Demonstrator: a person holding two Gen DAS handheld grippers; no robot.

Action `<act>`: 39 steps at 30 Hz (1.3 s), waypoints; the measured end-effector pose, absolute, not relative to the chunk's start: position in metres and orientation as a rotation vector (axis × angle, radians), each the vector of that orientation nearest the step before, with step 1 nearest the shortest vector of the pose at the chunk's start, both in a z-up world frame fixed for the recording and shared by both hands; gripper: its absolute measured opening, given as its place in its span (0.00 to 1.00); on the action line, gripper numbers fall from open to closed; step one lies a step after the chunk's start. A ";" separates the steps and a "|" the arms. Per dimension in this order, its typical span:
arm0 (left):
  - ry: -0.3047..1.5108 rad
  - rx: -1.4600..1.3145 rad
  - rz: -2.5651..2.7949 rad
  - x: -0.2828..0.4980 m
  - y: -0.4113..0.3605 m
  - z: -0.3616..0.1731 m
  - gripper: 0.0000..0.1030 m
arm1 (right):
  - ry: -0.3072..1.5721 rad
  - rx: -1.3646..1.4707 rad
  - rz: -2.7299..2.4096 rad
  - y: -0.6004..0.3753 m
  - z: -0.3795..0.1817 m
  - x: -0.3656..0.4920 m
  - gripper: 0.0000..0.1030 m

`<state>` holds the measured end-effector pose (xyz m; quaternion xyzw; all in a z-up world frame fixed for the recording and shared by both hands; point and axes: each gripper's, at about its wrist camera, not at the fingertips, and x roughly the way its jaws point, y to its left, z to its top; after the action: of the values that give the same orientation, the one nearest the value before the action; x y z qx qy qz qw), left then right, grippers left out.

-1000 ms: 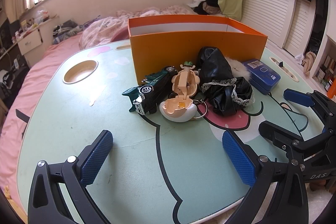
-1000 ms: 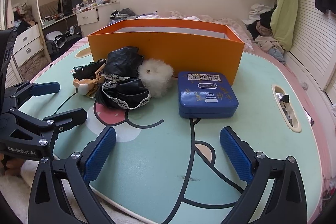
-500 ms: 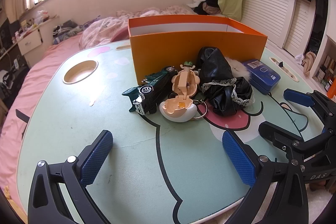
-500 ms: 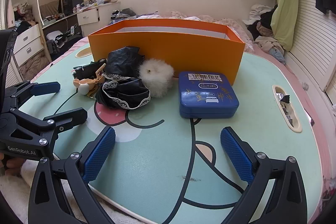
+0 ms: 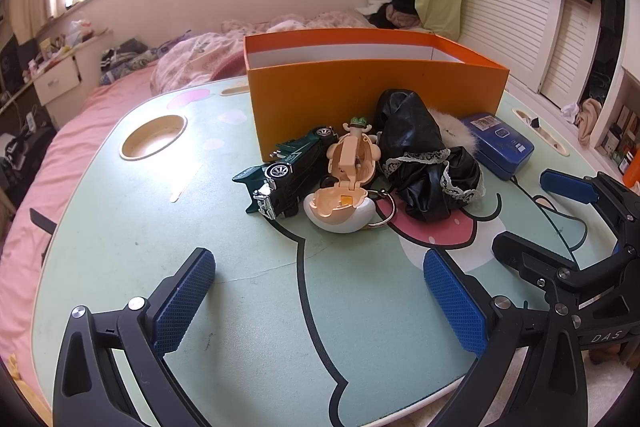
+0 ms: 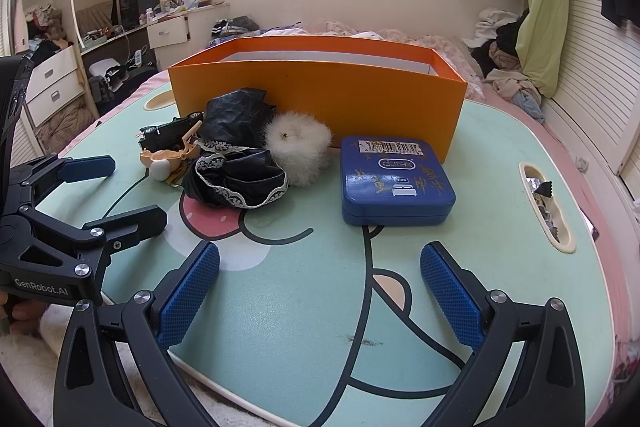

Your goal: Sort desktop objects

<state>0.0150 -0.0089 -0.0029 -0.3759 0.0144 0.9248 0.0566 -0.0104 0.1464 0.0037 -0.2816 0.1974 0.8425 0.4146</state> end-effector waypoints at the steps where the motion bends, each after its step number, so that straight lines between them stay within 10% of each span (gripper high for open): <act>1: 0.044 -1.140 2.805 0.015 -0.009 -0.003 1.00 | 0.496 -0.707 2.117 0.147 0.004 -0.011 0.97; 15: 0.024 -1.121 2.805 0.015 -0.009 0.000 0.99 | 0.497 -0.706 2.113 0.146 0.004 -0.011 0.98; 24: -0.102 -1.024 2.766 0.010 -0.016 0.015 0.46 | 0.497 -0.704 2.110 0.145 0.004 -0.011 0.98; 34: -0.038 -1.084 2.724 -0.028 0.003 0.019 0.29 | 0.497 -0.702 2.109 0.145 0.004 -0.011 0.98; 39: 0.014 -1.160 2.681 -0.039 0.012 0.007 0.36 | 0.495 -0.702 2.107 0.145 0.004 -0.011 0.98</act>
<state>-0.0394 0.0121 0.0069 -0.3947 0.0046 0.9122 0.1102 -0.0110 0.1450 0.0037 -0.2799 0.1976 0.8405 0.4196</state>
